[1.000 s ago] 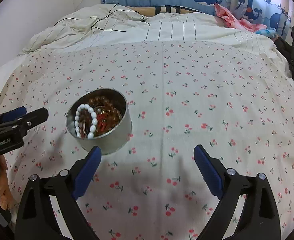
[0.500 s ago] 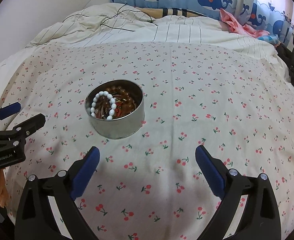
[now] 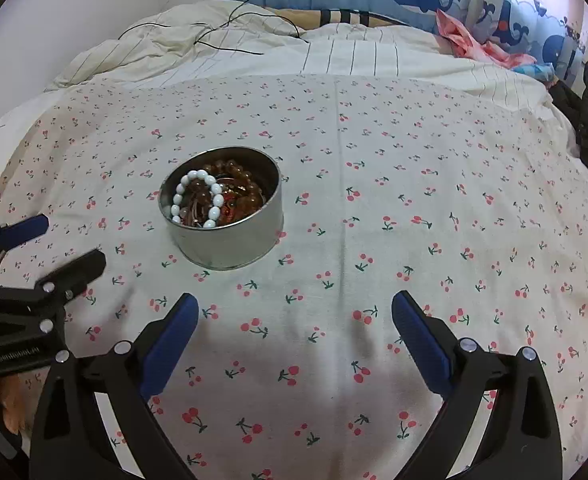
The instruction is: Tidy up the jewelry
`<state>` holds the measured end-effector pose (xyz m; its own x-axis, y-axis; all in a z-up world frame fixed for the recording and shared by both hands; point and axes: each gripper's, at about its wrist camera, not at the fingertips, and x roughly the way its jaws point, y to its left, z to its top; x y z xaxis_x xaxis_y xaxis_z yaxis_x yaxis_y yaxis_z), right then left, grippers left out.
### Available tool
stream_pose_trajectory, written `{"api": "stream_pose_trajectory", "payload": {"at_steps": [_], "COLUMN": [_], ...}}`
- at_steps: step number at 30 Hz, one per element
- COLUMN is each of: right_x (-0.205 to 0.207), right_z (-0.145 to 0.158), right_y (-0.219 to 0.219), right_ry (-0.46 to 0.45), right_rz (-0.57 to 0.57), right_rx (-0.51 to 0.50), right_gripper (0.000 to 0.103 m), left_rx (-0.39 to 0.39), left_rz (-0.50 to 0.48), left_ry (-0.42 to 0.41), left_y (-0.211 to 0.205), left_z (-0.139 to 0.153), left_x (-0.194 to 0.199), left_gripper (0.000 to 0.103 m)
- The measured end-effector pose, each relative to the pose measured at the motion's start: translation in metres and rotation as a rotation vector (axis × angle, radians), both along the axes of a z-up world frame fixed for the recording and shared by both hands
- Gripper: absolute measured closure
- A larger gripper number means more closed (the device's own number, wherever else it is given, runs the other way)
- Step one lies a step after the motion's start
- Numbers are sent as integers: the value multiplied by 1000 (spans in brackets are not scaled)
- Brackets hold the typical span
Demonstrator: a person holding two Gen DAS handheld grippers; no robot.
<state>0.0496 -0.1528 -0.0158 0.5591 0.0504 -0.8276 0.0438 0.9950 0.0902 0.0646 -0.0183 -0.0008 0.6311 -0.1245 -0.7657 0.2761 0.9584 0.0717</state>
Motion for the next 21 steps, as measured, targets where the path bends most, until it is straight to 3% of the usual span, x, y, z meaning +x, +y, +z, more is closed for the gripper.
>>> {"api": "stream_pose_trajectory", "payload": {"at_steps": [21], "right_x": [5], "right_z": [-2], "right_y": [-6], "right_ry": [2], "right_rz": [-5], "right_rx": [-7], "right_gripper": [9], "left_rx": [-18], "left_rz": [5], "left_ry": [6], "left_y": [-3], "left_z": [-4], "left_x": [12], "left_gripper": [9]}}
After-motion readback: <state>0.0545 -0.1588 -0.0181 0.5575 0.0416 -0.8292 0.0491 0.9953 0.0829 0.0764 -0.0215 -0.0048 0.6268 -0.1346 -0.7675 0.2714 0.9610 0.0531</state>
